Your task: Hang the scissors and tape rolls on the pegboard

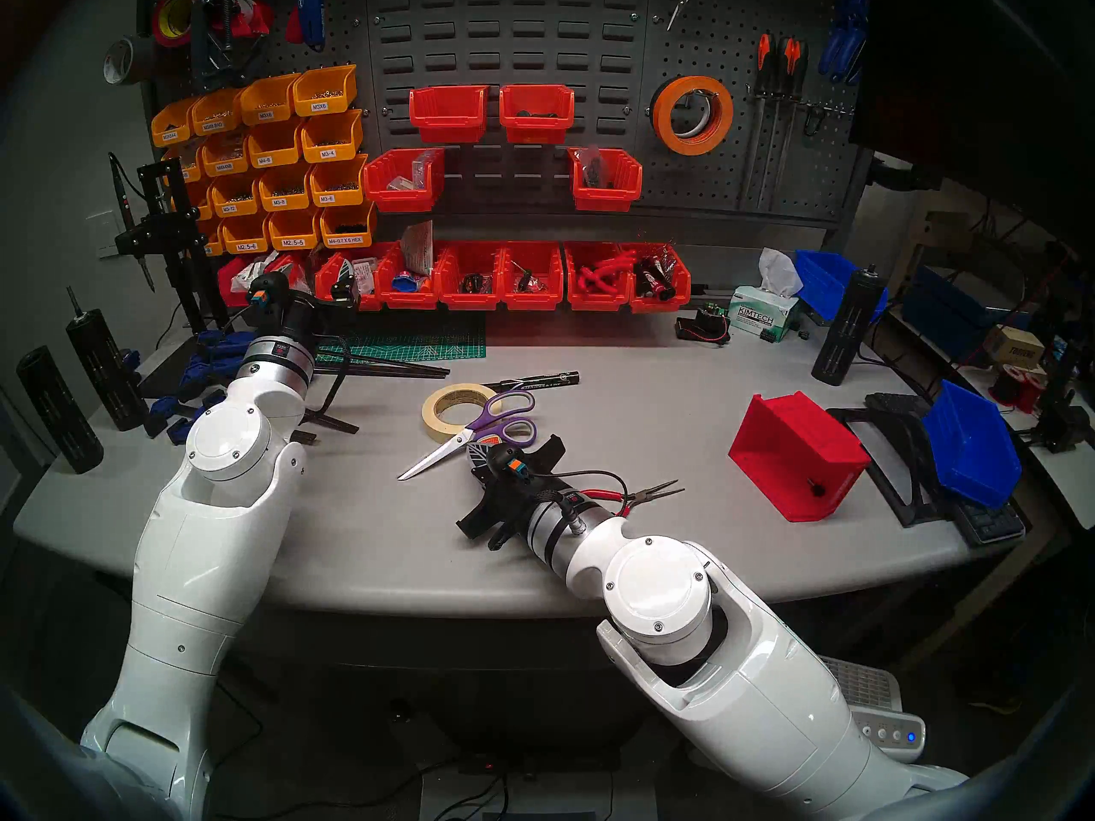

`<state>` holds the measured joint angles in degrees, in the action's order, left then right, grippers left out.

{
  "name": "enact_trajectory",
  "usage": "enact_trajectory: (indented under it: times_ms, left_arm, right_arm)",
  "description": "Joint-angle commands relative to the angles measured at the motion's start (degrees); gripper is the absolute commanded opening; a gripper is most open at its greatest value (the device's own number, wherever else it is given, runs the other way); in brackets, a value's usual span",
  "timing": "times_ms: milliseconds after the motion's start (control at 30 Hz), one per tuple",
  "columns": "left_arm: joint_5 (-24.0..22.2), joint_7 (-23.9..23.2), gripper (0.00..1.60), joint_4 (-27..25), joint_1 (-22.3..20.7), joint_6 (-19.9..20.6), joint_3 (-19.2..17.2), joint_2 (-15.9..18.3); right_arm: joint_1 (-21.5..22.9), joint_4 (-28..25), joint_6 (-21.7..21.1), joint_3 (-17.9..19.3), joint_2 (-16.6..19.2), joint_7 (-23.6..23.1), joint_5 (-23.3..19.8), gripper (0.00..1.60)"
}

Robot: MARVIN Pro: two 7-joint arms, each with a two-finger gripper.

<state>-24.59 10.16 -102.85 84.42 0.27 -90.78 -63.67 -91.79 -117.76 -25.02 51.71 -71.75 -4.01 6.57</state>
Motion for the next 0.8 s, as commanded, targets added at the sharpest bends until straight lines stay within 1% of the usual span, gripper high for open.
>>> enact_trajectory:
  times_ms: [0, 267, 767]
  left_arm:
    - [-0.1, 0.1, 1.60, -1.7, -1.7, -0.7, -0.7, 0.1]
    - [-0.1, 0.1, 1.60, -1.7, -1.7, -0.7, -0.7, 0.1]
    - [-0.1, 0.1, 1.60, -1.7, -1.7, -0.7, -0.8, 0.1]
  right_arm:
    - [1.1, 1.8, -2.9, 0.3, -0.1, 2.8, 3.3, 0.00]
    - [2.0, 3.5, -3.8, 2.2, 0.8, 5.3, 5.4, 0.00]
    - [2.5, 4.4, -4.3, 2.3, 1.2, 6.5, 6.7, 0.00]
